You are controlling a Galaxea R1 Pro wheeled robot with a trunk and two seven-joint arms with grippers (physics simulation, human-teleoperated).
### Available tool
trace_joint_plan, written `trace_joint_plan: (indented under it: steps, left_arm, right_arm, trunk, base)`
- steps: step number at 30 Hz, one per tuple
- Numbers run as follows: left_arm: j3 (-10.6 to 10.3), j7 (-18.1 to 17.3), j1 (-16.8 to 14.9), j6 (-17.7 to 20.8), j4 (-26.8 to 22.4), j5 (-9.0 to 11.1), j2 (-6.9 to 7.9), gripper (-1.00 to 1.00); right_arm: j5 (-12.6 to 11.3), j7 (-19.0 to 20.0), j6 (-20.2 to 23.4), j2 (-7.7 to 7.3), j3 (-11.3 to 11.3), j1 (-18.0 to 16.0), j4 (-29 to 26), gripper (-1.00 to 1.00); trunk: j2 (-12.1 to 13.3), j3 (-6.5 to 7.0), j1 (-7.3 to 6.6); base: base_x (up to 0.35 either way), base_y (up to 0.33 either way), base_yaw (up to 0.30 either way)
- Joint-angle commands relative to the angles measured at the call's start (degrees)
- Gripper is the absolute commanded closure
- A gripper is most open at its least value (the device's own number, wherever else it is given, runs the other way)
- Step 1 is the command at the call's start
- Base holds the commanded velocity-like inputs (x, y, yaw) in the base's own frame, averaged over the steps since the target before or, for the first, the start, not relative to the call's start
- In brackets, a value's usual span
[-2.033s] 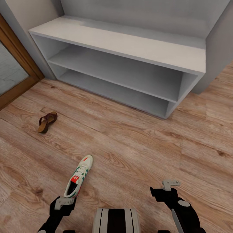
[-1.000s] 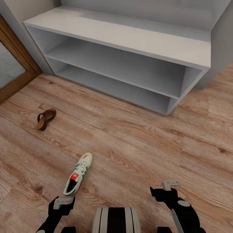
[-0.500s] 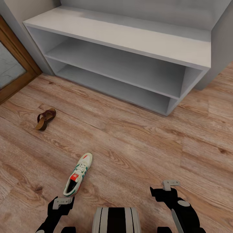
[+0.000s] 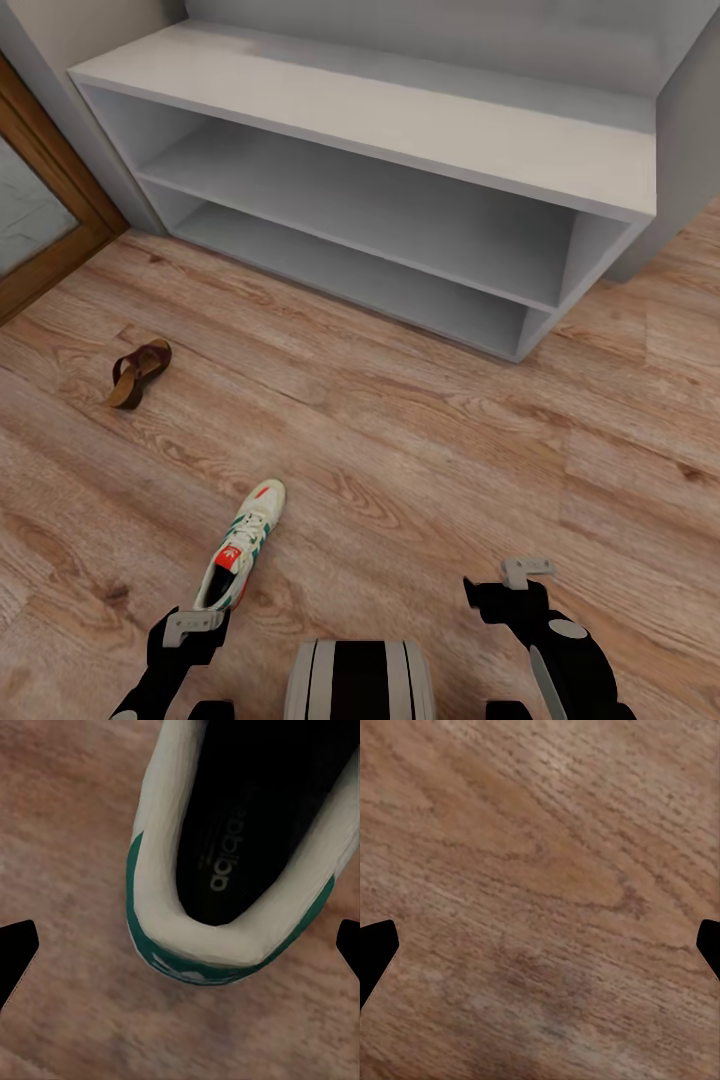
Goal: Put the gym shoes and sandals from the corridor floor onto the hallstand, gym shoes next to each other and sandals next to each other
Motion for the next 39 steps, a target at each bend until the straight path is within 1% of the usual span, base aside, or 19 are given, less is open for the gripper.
trace_joint_plan:
  steps: [1, 7, 24, 28, 39]
  left_arm:
    - [0.2, -0.43, -0.03, -0.14, 0.04, -0.06, -0.03, -1.0]
    - [0.25, -0.43, -0.09, -0.19, 0.09, -0.06, -0.03, -1.0]
    - [0.26, -0.43, -0.09, -0.16, 0.1, -0.06, -0.03, -1.0]
    - [0.19, -0.43, -0.09, -0.18, 0.1, -0.06, -0.03, -1.0]
    - [0.17, -0.43, -0.09, -0.15, 0.1, -0.06, -0.03, -1.0]
  right_arm:
    - [0.09, -0.03, 0.3, -0.01, 0.03, -0.02, -0.06, -1.0]
    - [0.09, -0.03, 0.3, -0.01, 0.02, -0.02, -0.08, -1.0]
    - [0.09, -0.03, 0.3, -0.01, 0.04, -0.02, -0.09, -1.0]
    - [0.09, -0.03, 0.3, -0.01, 0.04, -0.02, -0.07, -1.0]
    - [0.09, -0.03, 0.3, -0.06, 0.04, -0.02, -0.07, -1.0]
  trunk:
    - [-0.01, -0.03, 0.01]
    - [-0.01, -0.03, 0.01]
    - [-0.01, -0.03, 0.01]
    - [-0.06, -0.92, 0.11]
    - [-0.06, -0.92, 0.11]
  base:
    - [0.185, -0.006, 0.0]
    - [0.118, -0.021, 0.0]
    - [0.004, -0.001, 0.0]
    - [0.0, 0.0, 0.0]
    - [0.0, 0.0, 0.0]
